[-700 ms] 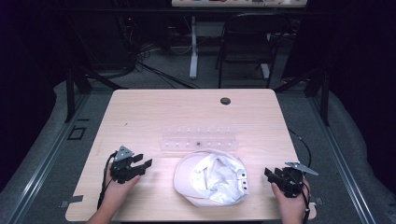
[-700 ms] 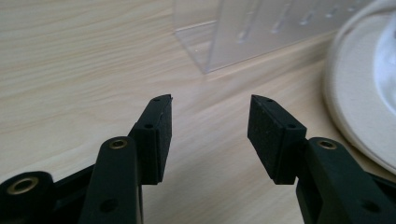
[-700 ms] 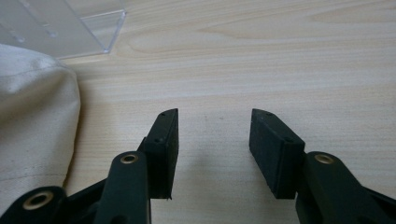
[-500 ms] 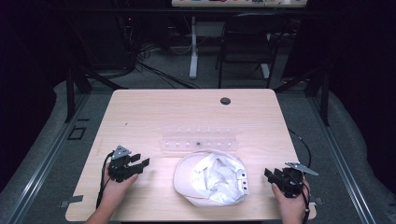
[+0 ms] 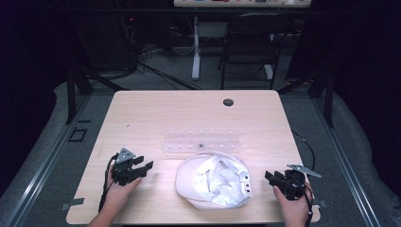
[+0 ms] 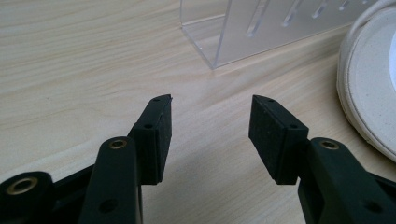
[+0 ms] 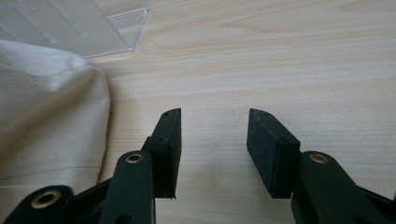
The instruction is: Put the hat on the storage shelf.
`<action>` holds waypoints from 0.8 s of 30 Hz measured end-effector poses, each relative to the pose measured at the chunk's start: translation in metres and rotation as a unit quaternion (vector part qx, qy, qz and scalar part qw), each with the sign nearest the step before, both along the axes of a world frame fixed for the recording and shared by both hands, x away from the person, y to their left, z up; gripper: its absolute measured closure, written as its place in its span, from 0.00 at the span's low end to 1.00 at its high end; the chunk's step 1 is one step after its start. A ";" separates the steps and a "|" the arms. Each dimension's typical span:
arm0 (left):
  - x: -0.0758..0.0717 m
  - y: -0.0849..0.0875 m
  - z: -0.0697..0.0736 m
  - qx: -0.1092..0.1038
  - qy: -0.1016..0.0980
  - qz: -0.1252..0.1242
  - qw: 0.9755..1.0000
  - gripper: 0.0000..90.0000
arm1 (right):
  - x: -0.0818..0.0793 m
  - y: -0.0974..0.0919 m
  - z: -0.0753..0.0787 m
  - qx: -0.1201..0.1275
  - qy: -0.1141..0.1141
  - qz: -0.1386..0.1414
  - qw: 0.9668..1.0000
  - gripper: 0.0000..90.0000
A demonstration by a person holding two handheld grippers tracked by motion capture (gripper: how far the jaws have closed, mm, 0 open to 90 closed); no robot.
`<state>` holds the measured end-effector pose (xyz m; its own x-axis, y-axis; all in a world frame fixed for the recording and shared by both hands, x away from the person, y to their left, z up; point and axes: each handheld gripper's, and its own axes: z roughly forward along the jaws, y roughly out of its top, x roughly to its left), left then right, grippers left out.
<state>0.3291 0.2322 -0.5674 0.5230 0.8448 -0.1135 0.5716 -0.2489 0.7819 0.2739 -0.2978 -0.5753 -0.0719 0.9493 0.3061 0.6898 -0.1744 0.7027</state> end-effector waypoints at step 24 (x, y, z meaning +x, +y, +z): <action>-0.003 -0.005 0.001 0.010 0.000 -0.013 1.000 0.54 | 0.024 0.023 0.069 -0.008 0.147 0.118 0.982 0.57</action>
<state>0.3257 0.2273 -0.5668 0.5452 0.8328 -0.0965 0.5641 -0.2793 0.7770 0.2975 -0.2747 -0.5062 -0.2006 0.9218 0.3316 0.8827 0.0233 0.4693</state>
